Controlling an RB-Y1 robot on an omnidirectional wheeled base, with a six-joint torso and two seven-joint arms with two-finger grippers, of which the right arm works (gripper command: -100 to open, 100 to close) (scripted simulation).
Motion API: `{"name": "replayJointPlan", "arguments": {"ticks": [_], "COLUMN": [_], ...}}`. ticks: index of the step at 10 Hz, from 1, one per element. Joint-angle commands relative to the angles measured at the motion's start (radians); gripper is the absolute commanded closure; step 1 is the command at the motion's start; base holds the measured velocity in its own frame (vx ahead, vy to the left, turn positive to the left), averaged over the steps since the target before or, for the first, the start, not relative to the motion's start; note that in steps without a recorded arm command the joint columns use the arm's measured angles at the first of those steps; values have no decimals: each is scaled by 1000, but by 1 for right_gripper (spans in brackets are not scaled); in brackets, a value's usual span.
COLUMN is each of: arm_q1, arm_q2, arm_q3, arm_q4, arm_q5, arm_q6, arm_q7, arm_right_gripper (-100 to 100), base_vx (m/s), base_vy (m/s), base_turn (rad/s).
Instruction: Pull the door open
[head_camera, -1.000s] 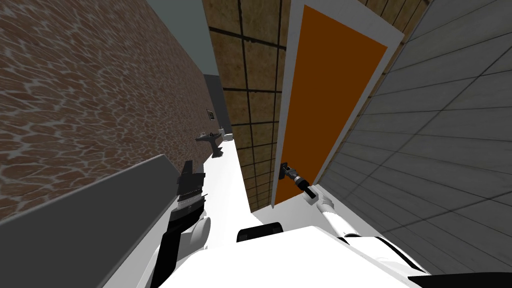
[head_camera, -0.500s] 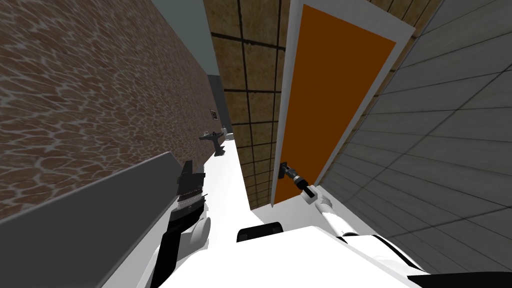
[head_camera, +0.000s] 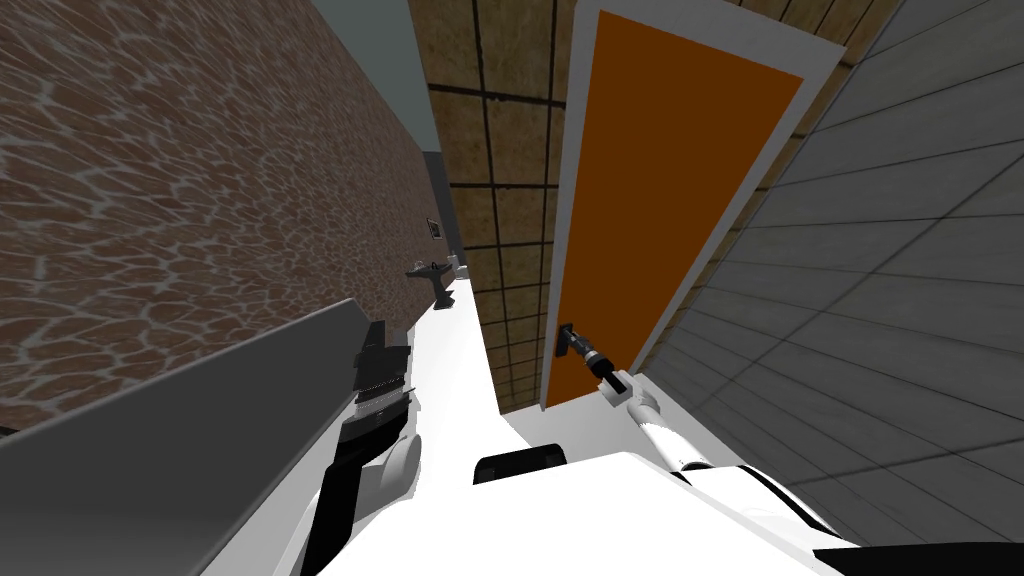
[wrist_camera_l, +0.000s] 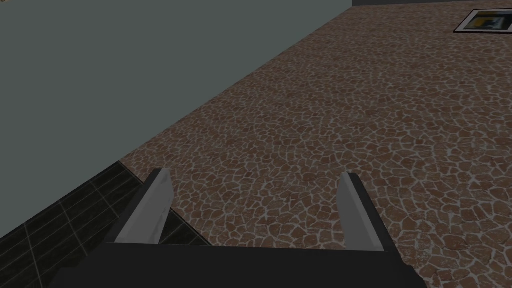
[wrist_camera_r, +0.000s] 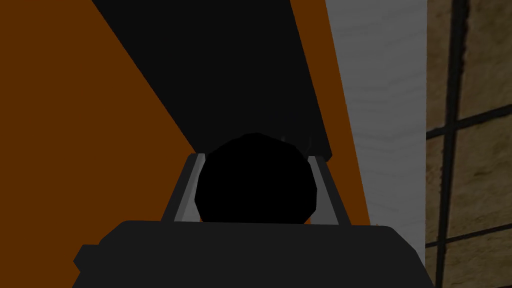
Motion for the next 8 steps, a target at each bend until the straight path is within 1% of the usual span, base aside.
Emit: {"name": "replayJointPlan", "arguments": {"ticks": [1,2,3,5,6,7,8], "arm_q1": [-2,-5,-5,-11,-11,-15,-15], "arm_q2": [-2,-1,-1,2,2,3,3], "arm_q3": [5,12,12,27,27,34,34], "arm_q4": [-3,-2,-2,-1,-1,-1,-1], "arm_q5": [-32,-58,-58,-117,-117,-147,-147], "arm_q6": [4,7,7,13,13,16,16], "arm_q7": [-50,-74,-86,-148,-163,-197,-202], "arm_right_gripper": [100,100,100,100,100,100,100], "base_vx": [-59,-66,-39,-63,-59,-57,-44], "base_vy": [-36,-52,-47,-56,-60,-48,-40], "base_turn": [50,78,48,87,59,73,37]}}
